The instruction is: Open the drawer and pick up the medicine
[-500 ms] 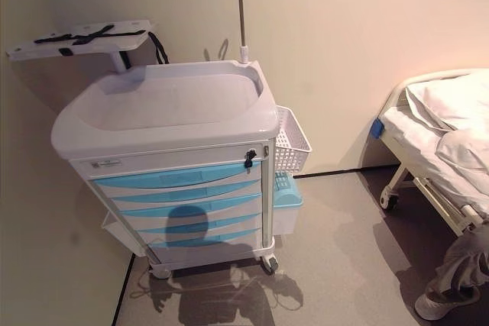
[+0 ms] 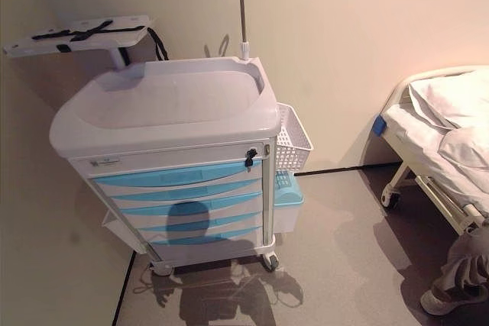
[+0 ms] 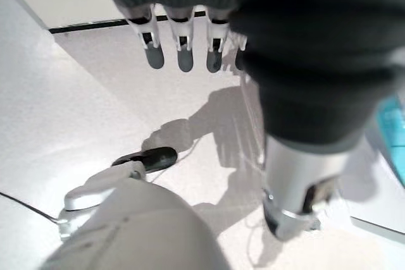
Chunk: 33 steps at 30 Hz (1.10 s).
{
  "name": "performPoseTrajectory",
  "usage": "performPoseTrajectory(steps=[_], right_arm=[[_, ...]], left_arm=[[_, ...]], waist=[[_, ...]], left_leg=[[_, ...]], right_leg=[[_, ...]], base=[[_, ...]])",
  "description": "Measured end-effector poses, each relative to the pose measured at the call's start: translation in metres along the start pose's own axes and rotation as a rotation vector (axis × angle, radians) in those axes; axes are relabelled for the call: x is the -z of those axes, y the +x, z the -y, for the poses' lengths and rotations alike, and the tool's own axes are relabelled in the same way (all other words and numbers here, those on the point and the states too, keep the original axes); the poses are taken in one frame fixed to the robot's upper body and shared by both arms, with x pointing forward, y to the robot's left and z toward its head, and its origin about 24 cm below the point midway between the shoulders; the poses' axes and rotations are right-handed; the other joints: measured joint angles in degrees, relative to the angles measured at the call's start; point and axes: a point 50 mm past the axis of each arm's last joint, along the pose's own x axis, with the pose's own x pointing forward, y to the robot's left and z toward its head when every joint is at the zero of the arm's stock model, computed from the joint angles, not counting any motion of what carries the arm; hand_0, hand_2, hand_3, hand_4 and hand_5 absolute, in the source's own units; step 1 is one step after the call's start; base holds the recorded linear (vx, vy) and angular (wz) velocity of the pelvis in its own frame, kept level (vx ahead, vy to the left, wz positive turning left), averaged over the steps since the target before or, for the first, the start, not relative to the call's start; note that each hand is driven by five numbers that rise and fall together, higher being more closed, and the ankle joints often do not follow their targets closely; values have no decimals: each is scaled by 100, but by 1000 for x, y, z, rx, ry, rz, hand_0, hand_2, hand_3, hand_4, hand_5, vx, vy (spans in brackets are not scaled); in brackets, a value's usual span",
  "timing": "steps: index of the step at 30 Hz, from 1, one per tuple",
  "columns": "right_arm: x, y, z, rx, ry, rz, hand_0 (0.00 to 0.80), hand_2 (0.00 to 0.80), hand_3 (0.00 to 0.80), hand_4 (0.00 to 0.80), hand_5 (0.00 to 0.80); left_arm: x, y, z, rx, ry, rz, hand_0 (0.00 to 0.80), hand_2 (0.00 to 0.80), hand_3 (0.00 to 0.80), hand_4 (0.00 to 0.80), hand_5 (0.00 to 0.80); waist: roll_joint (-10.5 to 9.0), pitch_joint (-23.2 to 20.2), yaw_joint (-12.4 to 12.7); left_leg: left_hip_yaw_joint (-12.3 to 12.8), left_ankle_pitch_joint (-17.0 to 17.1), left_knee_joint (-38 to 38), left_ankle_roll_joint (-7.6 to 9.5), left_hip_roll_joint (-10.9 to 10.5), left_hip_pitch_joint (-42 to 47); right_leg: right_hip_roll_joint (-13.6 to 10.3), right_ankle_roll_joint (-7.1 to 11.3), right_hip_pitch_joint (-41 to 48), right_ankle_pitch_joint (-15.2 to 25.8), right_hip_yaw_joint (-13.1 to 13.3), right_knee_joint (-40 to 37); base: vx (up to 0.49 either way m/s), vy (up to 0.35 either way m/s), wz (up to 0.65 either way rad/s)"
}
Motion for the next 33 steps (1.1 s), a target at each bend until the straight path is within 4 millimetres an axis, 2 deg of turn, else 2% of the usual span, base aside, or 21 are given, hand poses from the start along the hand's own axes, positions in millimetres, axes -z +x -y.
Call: performPoseTrajectory(steps=[5, 10, 12, 13, 14, 17, 18, 20, 28, 30, 31, 33], right_arm=[[0, 0, 0, 1, -1, 1, 0, 0, 0, 0, 0], [-14, 1, 2, 9, 2, 35, 0, 0, 0, 0, 0], [-25, 2, 3, 13, -2, 64, 0, 0, 0, 0, 0], [-31, 2, 4, 17, -2, 79, 0, 0, 0, 0, 0], [-35, 2, 5, 19, -1, 87, 0, 0, 0, 0, 0], [-54, 1, 9, 44, 7, 137, 0, 0, 0, 0, 0], [-58, 1, 10, 48, 8, 148, 0, 0, 0, 0, 0], [-69, 0, 12, 61, 14, 185, 0, 0, 0, 0, 0], [-88, -2, 15, 76, 21, 237, 0, 0, 0, 0, 0], [-98, -3, 15, 81, 11, 262, 0, 0, 0, 0, 0], [-108, -5, 17, 87, 18, 291, 0, 0, 0, 0, 0], [-120, -7, 18, 91, 28, 321, 0, 0, 0, 0, 0]], left_arm=[[-14, 1, 0, -3, -50, 55, 0, 0, 0, 0, 0], [-45, 1, -2, -7, -104, 152, 0, 0, 0, 0, 0], [-66, 0, -6, -15, -136, 225, 0, 0, 0, 0, 0], [-79, -1, -8, -22, -149, 265, 0, 0, 0, 0, 0], [-84, -2, -8, -22, -158, 281, 0, 0, 0, 0, 0], [-119, -10, -11, -20, -236, 412, 0, 0, 0, 0, 0], [-124, -11, -11, -20, -247, 431, 0, 0, 0, 0, 0], [-147, -18, -13, -14, -298, 514, 0, 0, 0, 0, 0], [-204, -49, -20, 12, -460, 761, 0, 0, 0, 0, 0], [-222, -60, -23, 26, -513, 835, 0, 0, 0, 0, 0], [-238, -71, -26, 36, -535, 900, 0, 0, 0, 0, 0], [-252, -79, -28, 41, -549, 939, 0, 0, 0, 0, 0]], waist=[[5, 80, 3], [-31, 340, 3], [-37, 449, 0], [-74, 634, -3], [-91, 666, -4], [-166, 864, 0], [-166, 907, -3], [-160, 1020, -14], [-188, 1248, -15], [-239, 1432, -15], [-259, 1593, -14], [-286, 1779, -17]], left_leg=[[0, 4, 0, 0, 9, -103], [10, 86, 34, -33, -14, -402], [2, 115, 74, -33, -29, -614], [-5, 139, 69, -35, -25, -651], [-8, 142, 75, -38, -26, -686], [-31, 222, 146, -42, -51, -1104], [-34, 229, 152, -41, -51, -1160], [-41, 262, 137, -45, -52, -1279], [-56, 262, 168, -46, -79, -1522], [-59, 260, 305, -46, -109, -1721], [-89, 259, 423, -46, -126, -1914], [-100, 260, 503, -46, -135, -2018]], right_leg=[[6, -16, -108, 0, -1, 0], [22, -16, -437, 113, -14, 10], [5, -12, -613, 157, -18, 21], [7, -23, -646, 180, -25, 25], [11, -24, -676, 181, -29, 27], [-5, -35, -1055, 270, -35, 33], [-9, -35, -1104, 286, -36, 33], [-13, -33, -1234, 308, -40, 33], [-18, -26, -1460, 312, -44, 36], [-31, -34, -1628, 341, -38, 105], [-41, -37, -1798, 343, -42, 199], [-46, -45, -1910, 351, -39, 283]], base=[[-49, -1, 0], [-156, -10, -1], [-88, -9, 1], [-127, -7, 2], [-191, -9, 2], [-108, -2, 2], [-83, -2, 4], [-67, -1, 1], [-70, 15, 0], [-136, 13, 2], [-120, 1, 4], [-91, -2, 2]])
